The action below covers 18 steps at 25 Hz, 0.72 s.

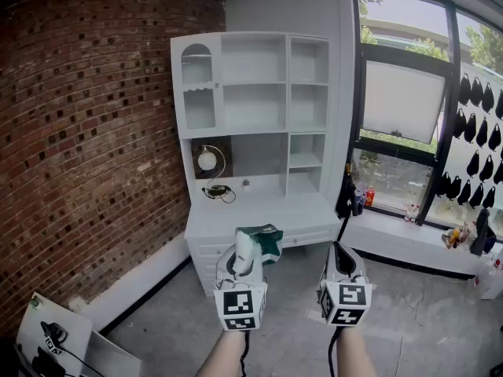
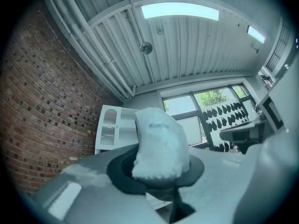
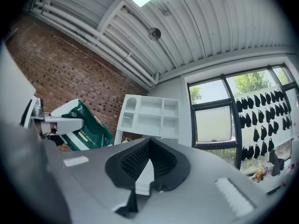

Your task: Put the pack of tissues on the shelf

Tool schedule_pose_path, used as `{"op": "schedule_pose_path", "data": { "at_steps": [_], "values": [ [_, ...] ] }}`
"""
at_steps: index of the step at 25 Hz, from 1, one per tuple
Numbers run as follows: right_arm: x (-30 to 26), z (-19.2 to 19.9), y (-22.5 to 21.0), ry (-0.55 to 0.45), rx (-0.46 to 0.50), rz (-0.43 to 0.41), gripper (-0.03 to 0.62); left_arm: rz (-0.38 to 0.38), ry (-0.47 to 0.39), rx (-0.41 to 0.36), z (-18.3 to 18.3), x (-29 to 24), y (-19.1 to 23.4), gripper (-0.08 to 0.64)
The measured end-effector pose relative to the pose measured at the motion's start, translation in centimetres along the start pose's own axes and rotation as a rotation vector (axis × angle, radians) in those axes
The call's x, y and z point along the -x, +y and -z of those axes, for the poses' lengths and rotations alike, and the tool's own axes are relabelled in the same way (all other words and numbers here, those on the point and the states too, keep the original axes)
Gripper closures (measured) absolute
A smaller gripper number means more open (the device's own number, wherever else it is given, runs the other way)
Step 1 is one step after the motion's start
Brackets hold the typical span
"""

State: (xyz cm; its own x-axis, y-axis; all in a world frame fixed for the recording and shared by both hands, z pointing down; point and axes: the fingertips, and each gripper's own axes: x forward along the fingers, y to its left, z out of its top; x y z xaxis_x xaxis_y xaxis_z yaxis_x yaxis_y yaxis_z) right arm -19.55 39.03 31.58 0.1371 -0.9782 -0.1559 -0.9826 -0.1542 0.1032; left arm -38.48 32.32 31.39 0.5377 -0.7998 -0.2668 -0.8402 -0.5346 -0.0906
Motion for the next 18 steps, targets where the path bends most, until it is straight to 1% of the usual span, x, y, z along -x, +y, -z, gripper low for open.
{"op": "schedule_pose_path", "data": {
  "at_steps": [5,8,12,18],
  "values": [
    [-0.27,-0.23,-0.34,-0.006,-0.001,-0.001,0.594,-0.019,-0.001,0.006,0.25,-0.40,0.21,0.454],
    [-0.21,-0.16,-0.64,-0.005,0.002,0.000,0.594,-0.007,0.005,0.011,0.37,-0.53,-0.05,0.454],
    [-0.27,-0.07,-0.65,-0.004,0.006,-0.004,0.594,-0.004,0.007,0.038,0.42,-0.61,-0.01,0.454],
    [-0.25,-0.10,-0.97,-0.008,-0.002,-0.013,0.594,-0.007,0.009,0.036,0.45,-0.77,-0.37,0.454]
  ]
}}
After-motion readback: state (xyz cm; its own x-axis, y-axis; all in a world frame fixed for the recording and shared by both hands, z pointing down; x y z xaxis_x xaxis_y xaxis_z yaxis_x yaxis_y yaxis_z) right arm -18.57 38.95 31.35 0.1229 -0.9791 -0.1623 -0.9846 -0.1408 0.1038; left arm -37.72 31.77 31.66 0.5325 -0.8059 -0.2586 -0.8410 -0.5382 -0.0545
